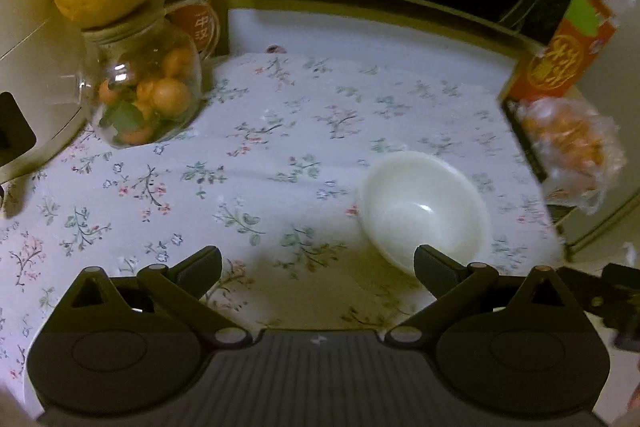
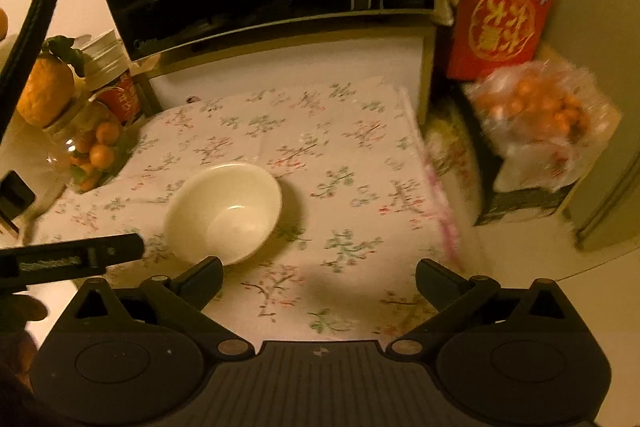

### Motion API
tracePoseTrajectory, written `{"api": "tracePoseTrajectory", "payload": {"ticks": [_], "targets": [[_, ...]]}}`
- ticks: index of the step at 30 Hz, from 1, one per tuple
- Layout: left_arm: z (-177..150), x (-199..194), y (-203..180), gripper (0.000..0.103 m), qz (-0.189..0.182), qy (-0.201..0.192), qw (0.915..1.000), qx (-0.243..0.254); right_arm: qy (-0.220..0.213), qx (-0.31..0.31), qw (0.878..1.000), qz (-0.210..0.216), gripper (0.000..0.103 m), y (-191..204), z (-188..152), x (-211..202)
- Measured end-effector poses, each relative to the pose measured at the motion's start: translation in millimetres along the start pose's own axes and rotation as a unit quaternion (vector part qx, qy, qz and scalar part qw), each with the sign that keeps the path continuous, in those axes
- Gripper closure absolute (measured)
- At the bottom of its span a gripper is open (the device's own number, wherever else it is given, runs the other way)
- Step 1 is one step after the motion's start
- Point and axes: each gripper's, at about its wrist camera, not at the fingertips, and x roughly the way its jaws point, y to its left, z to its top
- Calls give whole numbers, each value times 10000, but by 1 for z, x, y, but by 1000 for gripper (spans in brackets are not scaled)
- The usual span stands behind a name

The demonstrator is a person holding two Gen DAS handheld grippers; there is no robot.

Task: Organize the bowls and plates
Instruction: 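Move both grippers to the small cream bowl on the cloth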

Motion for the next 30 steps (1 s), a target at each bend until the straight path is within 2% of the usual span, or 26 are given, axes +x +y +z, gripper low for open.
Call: {"api": "tracePoseTrajectory", "payload": {"ticks": [3, 8, 13, 17, 20, 24, 27, 30], "targets": [[4, 11, 1, 1, -58, 124, 9999, -24, 189, 366, 9986, 333, 5, -9, 11, 13], [12, 25, 1, 1, -84, 221, 9997, 15, 148, 399, 9989, 192, 5, -9, 26, 28], [16, 34, 2, 5, -246, 290, 9993, -34, 241, 623, 9969, 412, 5, -4, 32, 43], [18, 40, 1, 9, -146, 319, 9994, -28, 243, 639, 9967, 444, 4, 1, 35, 54], [20, 43, -2, 9, -139, 345, 9993, 71, 105, 724, 9964, 438, 2, -2, 38, 56], [21, 47, -3, 9, -178, 315, 9992, 190, 215, 1000, 9934, 515, 2, -11, 36, 66], [21, 50, -1, 13, -218, 351, 9991, 97, 321, 1244, 9886, 783, 10, -13, 35, 74], [20, 53, -1, 24, -235, 360, 9990, 100, 409, 1066, 9903, 793, 24, -3, 35, 78]]}}
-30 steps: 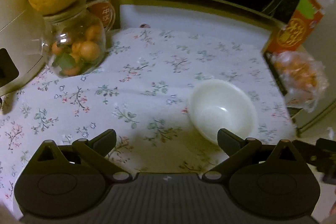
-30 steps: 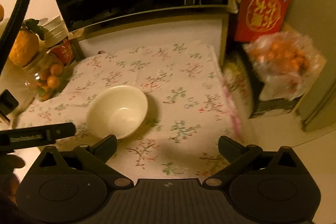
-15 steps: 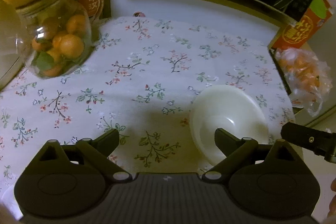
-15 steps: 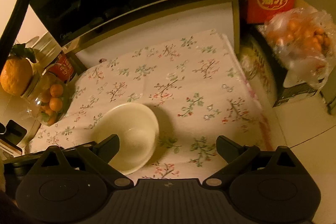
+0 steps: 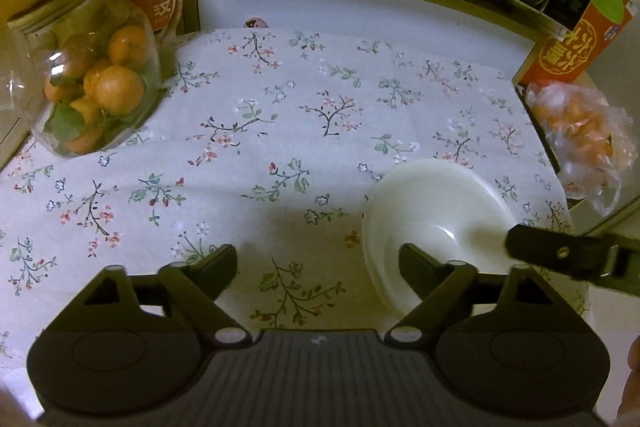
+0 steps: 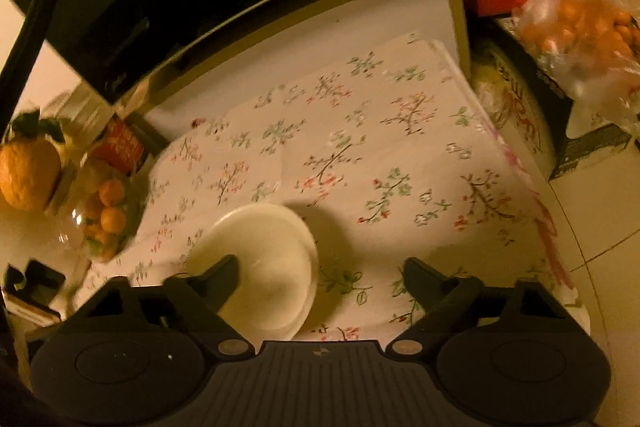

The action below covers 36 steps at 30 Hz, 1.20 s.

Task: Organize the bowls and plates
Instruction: 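Move both grippers to the small cream bowl on the cloth, then close both grippers on the rim of the small cream bowl, then carry the small cream bowl over the nested bowls beside the plates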

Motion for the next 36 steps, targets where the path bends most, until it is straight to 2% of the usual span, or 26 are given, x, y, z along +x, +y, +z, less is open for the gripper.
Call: {"api": "tracePoseTrajectory", "payload": {"ticks": [4, 5, 6, 8, 10, 12, 16, 25, 36], "targets": [[-2, 5, -1, 48, -115, 80, 9999, -39, 211, -66, 9997, -65, 56, 8, -4, 10], [-3, 6, -1, 55, -162, 90, 9998, -61, 251, -57, 9996, -83, 60, 8, -6, 11], [-4, 7, -1, 58, -220, 104, 9997, -103, 288, -59, 9995, -118, 66, 8, -6, 13], [-6, 8, -1, 79, -365, 120, 9990, -213, 325, -81, 9993, -159, 74, 8, -9, 15], [-8, 8, -4, 91, -526, 162, 9982, -246, 353, -67, 9993, -134, 86, 8, -11, 15], [-9, 3, -12, 93, -457, 114, 9988, -112, 378, -74, 9993, -42, 97, 9, -12, 14], [-9, -2, -17, 93, -405, 76, 9991, -50, 364, -254, 9989, -173, 95, 17, -16, 11], [-11, -21, -26, 93, -241, -150, 9995, 143, 278, -206, 9993, -109, 94, 18, -17, 1], [-14, -44, -31, 93, -500, -302, 9983, 84, 104, -186, 9997, -137, 94, 19, -14, -25]]}}
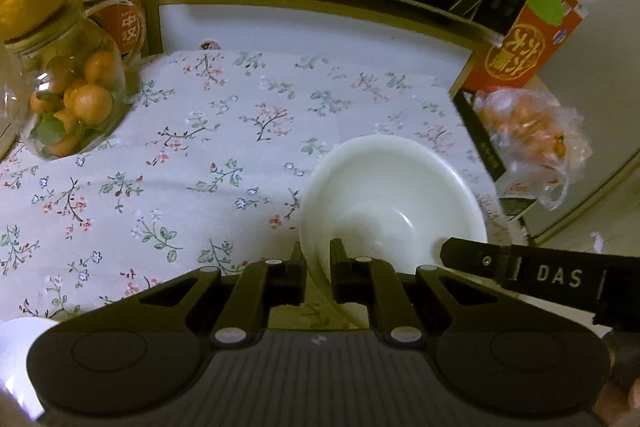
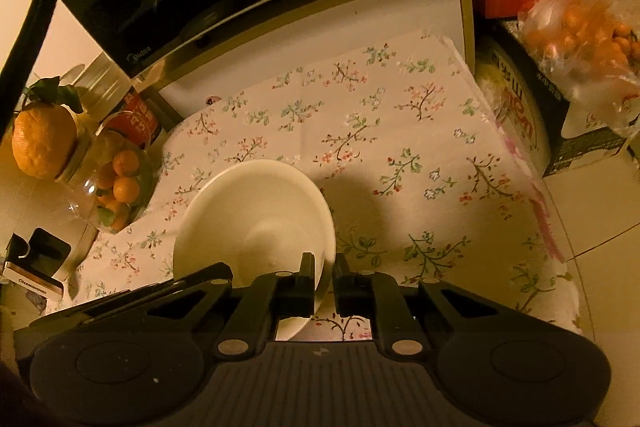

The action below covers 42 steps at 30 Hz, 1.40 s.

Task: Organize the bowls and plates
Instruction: 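Carry the small cream bowl over the nested bowls beside the plates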

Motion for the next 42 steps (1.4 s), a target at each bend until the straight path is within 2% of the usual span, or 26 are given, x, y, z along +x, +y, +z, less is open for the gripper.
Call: {"api": "tracePoseTrajectory", "payload": {"ticks": [12, 19, 24, 31, 42], "targets": [[-9, -45, -3, 93, -259, -412, 9987, -139, -354, -218, 9991, 59, 94, 11, -2, -40], [-20, -72, 6, 92, -424, -446, 9972, -419, -628, -314, 9973, 228, 94, 23, -15, -79], [-32, -94, 6, 92, -502, -523, 9964, -437, -771, -244, 9962, 328, 93, 30, -28, -103], [-56, -108, 3, 91, -612, -437, 9966, -343, -757, -158, 9967, 240, 93, 34, -49, -122], [-96, -106, -3, 90, -367, -95, 9993, 77, -484, -76, 9988, -21, 92, 29, -96, -125]]}}
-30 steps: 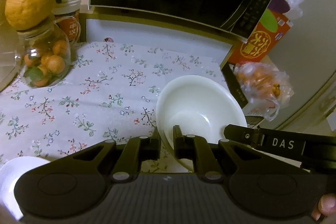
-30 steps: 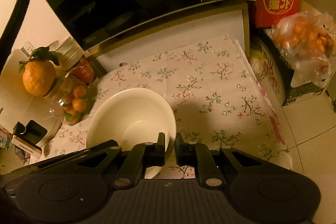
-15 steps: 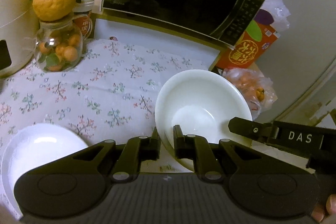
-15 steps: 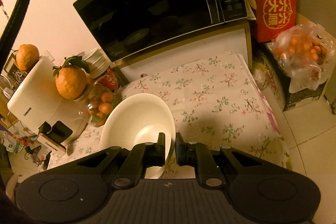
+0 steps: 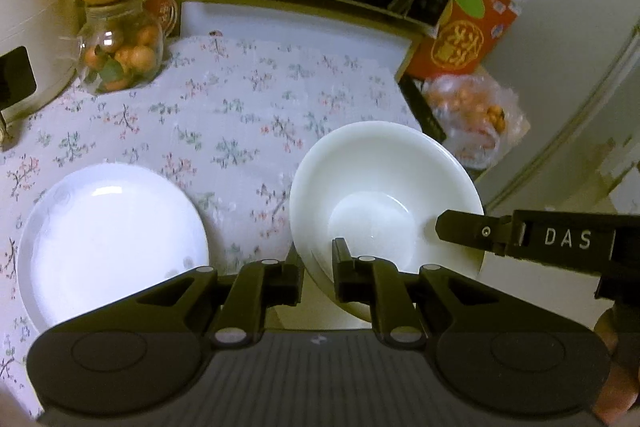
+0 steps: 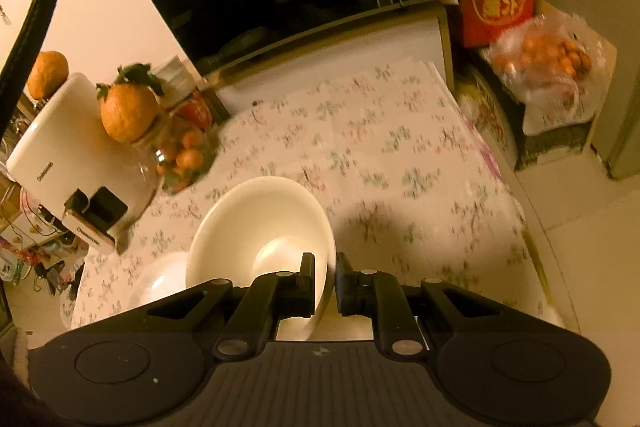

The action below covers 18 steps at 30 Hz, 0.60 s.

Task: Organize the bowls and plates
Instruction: 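Carry the small cream bowl over the nested bowls beside the plates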

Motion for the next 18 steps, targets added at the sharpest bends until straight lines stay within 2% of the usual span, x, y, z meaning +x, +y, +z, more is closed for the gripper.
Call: {"api": "tracePoseTrajectory", "payload": {"ticks": [6, 18], "targets": [[-12, 5, -1, 90, 102, 147, 9997, 153, 254, 61, 9996, -102, 92, -7, -18, 3], [-22, 20, -5, 86, 575, 251, 9962, 607, 631, -161, 9974, -318, 90, -1, -28, 26]]}}
